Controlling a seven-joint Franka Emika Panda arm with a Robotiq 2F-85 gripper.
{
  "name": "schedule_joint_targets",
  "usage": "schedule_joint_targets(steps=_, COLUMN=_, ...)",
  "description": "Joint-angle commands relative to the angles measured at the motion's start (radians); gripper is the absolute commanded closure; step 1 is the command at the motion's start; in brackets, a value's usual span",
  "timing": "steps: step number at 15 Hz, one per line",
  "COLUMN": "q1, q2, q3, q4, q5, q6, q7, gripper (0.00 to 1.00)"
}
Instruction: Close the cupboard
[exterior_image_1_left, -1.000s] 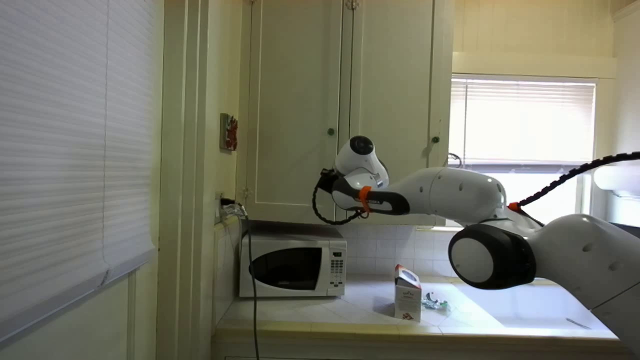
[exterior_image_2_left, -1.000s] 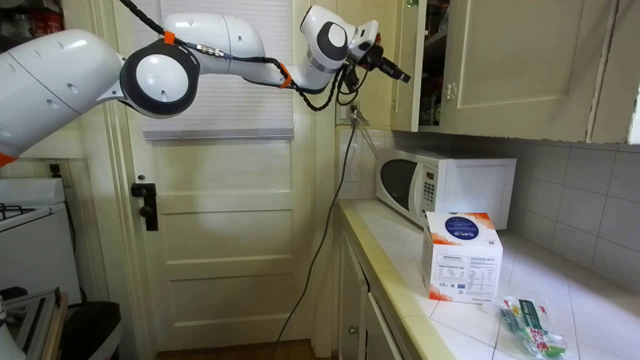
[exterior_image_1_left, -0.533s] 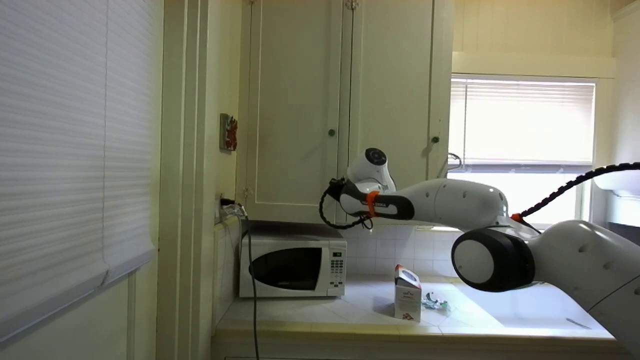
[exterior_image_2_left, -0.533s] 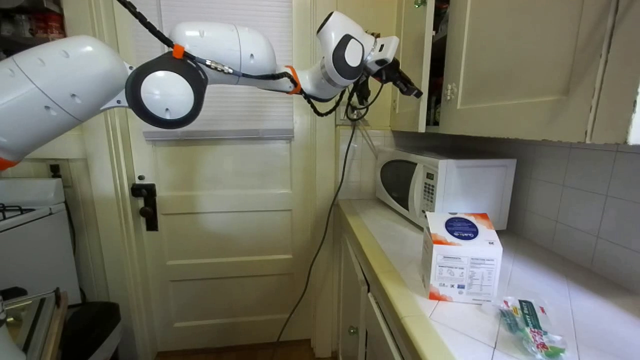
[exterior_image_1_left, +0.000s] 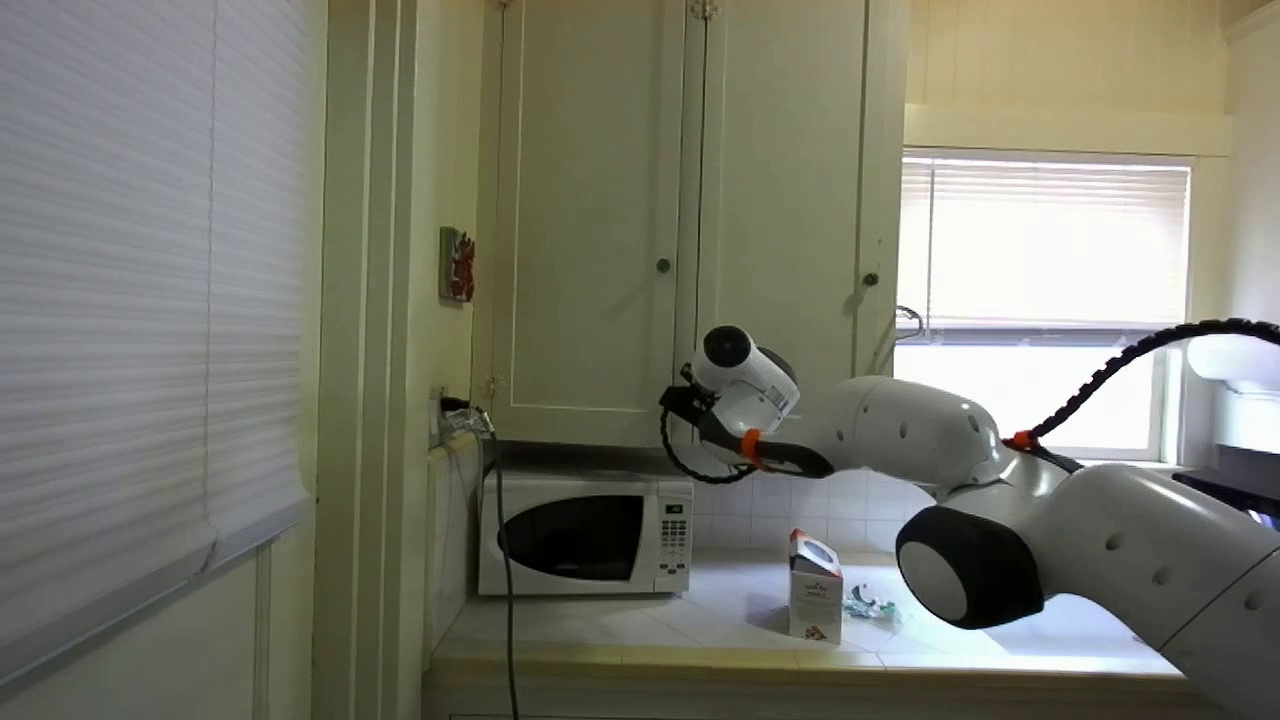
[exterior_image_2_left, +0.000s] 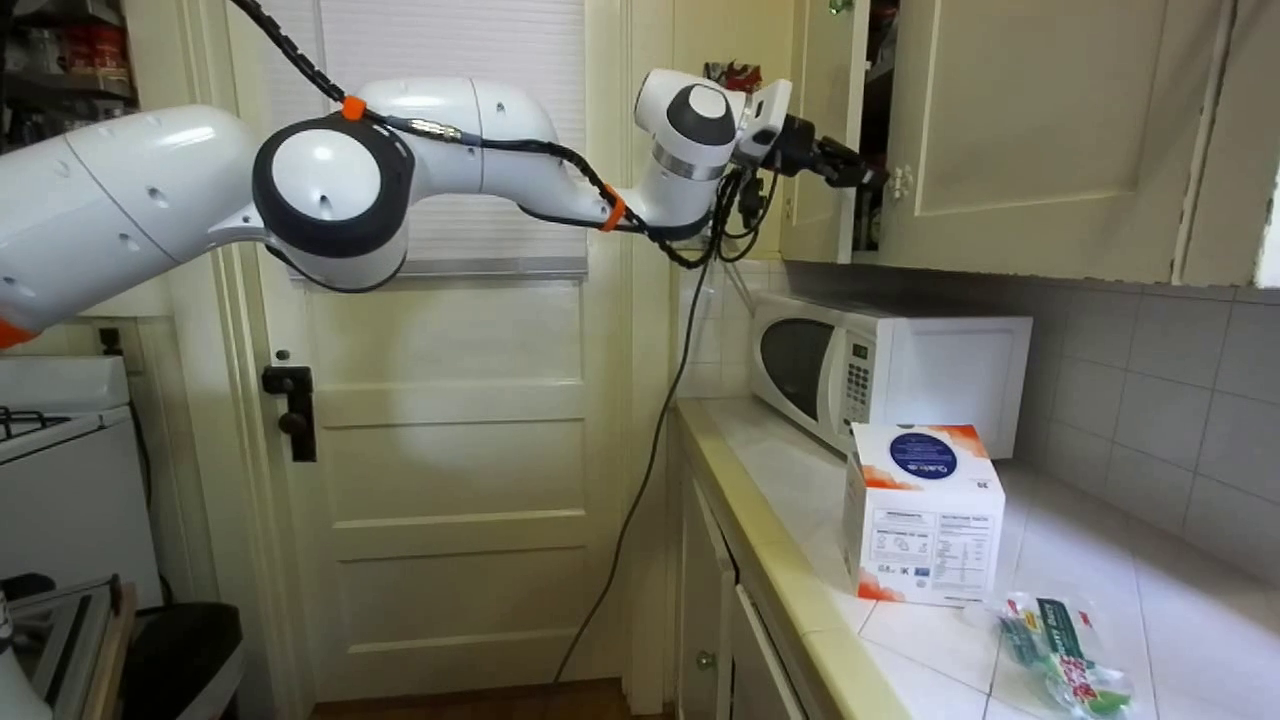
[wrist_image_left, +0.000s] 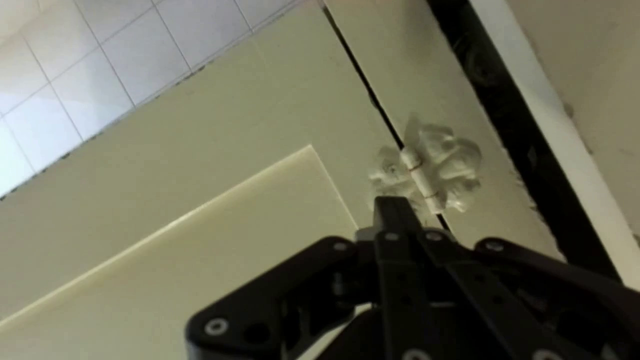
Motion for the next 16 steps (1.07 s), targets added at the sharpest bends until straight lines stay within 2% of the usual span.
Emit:
schedule_joint_targets(steps=1, q1=0.061, q2=0.068, q3=-0.208, q4=0.137, q5=-0.076, q6=-0.100, q7=0.177, gripper=1.00)
schedule_joint_targets(steps=2, q1=0.112, q2=0.006, q3=-0.282, q4=0.028, q5=-0.133, q6=-0.077, q7=0.271, gripper=1.00)
schedule_joint_targets(steps=7, q1=0.213, q2=0.024, q3=-0.536, q4=0.038, q5=-0.309, q6=-0.143, q7=0.548, gripper=1.00)
schedule_joint_targets(steps=10, q1=0.253, q2=0.045, q3=-0.660, q4=0.037, q5=-0.439, q6=-0.162, q7=0.687, gripper=1.00)
schedule_joint_targets(steps=13, q1=0.282, q2=0.074, q3=-0.758, q4=0.037, q5=-0.572, q6=-0.205, q7=0.801, gripper=1.00)
schedule_joint_targets(steps=16, q1=0.284, q2=0.088, q3=-0.788, q4=0.036, q5=-0.674, q6=-0.173, q7=0.856, gripper=1.00)
